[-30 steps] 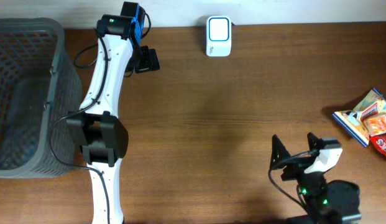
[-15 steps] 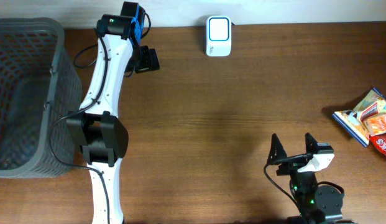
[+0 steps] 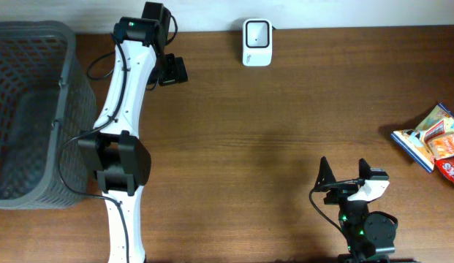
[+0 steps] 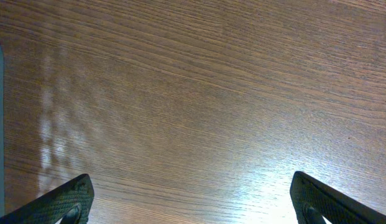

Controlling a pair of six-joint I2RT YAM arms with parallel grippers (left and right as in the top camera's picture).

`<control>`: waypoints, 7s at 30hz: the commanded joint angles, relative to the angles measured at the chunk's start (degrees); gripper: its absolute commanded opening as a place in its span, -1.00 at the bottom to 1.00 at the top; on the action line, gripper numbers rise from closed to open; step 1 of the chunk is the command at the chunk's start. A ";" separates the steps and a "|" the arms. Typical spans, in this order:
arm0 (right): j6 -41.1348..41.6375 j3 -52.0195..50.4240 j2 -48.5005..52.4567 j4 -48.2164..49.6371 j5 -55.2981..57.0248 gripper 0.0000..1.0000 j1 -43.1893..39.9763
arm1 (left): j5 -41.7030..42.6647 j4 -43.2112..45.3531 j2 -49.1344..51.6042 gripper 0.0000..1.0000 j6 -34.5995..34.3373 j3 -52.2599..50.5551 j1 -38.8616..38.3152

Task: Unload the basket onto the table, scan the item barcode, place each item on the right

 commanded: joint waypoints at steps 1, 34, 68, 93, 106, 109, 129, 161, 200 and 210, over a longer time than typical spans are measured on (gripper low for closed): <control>-0.59 -0.48 -0.68 -0.17 0.74 0.97 -0.26 | -0.02 0.07 -0.39 0.98 -0.17 -0.07 -0.11; -0.59 -0.48 -0.68 -0.17 0.74 0.97 -0.26 | -0.02 11.41 -11.45 0.98 3.89 -6.29 -2.25; -0.59 -0.48 -0.68 -0.17 0.74 0.97 -0.26 | 4.96 75.49 -130.25 0.98 31.21 -126.75 6.67; -0.59 -0.48 -0.68 -0.17 0.74 0.97 -0.26 | 6.25 78.25 -134.25 0.98 30.97 -137.39 11.19; -0.59 -0.48 -0.68 -0.17 0.74 0.97 -0.26 | 1.88 78.49 -134.25 0.98 17.55 -137.39 11.19; -0.59 -0.48 -0.68 -0.17 0.72 0.97 -0.26 | 1.79 78.47 -134.22 0.98 18.10 -137.39 11.19; -0.59 -0.48 -0.68 -0.17 0.74 0.97 -0.26 | 3.63 78.38 -134.22 0.98 21.05 -137.37 11.19; -16.92 -0.48 -0.68 -0.37 0.50 0.97 -0.22 | 3.63 78.40 -134.22 0.98 21.05 -137.37 11.19; -15.39 -0.48 -0.68 -0.37 0.92 0.97 -0.26 | 3.63 78.40 -134.22 0.98 21.05 -137.37 11.19; -15.39 -0.48 -0.68 -0.20 0.92 0.97 -0.26 | 3.63 78.40 -134.22 0.98 21.05 -137.37 11.19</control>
